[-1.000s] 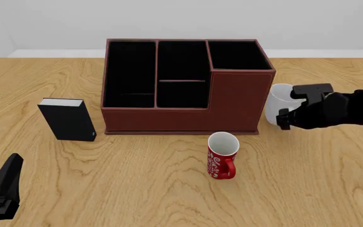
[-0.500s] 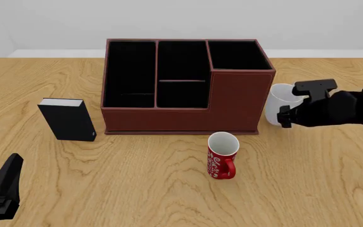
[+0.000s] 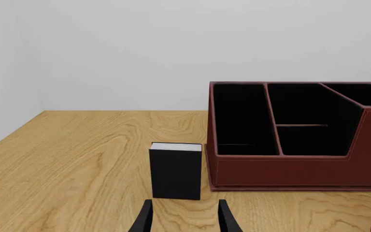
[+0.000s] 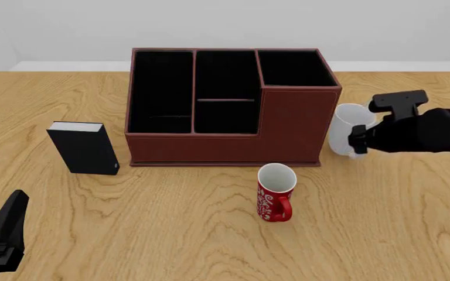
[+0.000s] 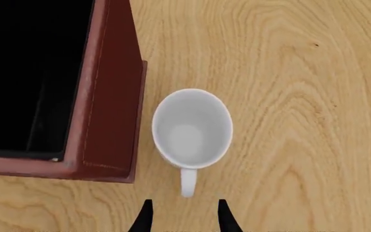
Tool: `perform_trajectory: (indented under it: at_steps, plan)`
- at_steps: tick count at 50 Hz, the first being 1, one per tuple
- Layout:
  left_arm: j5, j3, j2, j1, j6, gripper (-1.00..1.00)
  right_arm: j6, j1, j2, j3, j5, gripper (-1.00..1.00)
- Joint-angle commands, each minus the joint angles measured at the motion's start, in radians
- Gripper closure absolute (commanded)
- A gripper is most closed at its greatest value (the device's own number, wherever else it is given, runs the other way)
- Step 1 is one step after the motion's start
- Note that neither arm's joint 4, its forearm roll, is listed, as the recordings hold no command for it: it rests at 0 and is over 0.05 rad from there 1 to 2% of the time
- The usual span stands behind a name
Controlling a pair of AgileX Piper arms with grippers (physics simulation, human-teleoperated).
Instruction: Pick up the white mug and place it to the right of the caddy.
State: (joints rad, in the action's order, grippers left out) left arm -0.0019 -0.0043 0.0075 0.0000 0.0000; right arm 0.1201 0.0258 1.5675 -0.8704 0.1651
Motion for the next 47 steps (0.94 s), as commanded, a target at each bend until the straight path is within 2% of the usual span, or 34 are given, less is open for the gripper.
perform_trajectory:
  at_steps: [1, 47]
  plan:
    - [0.0, 0.0, 0.0, 0.0, 0.0, -1.0, 0.013, 0.0, -0.047, 0.002, 0.02, -1.0]
    - [0.0, 0.0, 0.0, 0.0, 0.0, -1.0, 0.011, -0.003, -0.192, -0.014, 0.07, -1.0]
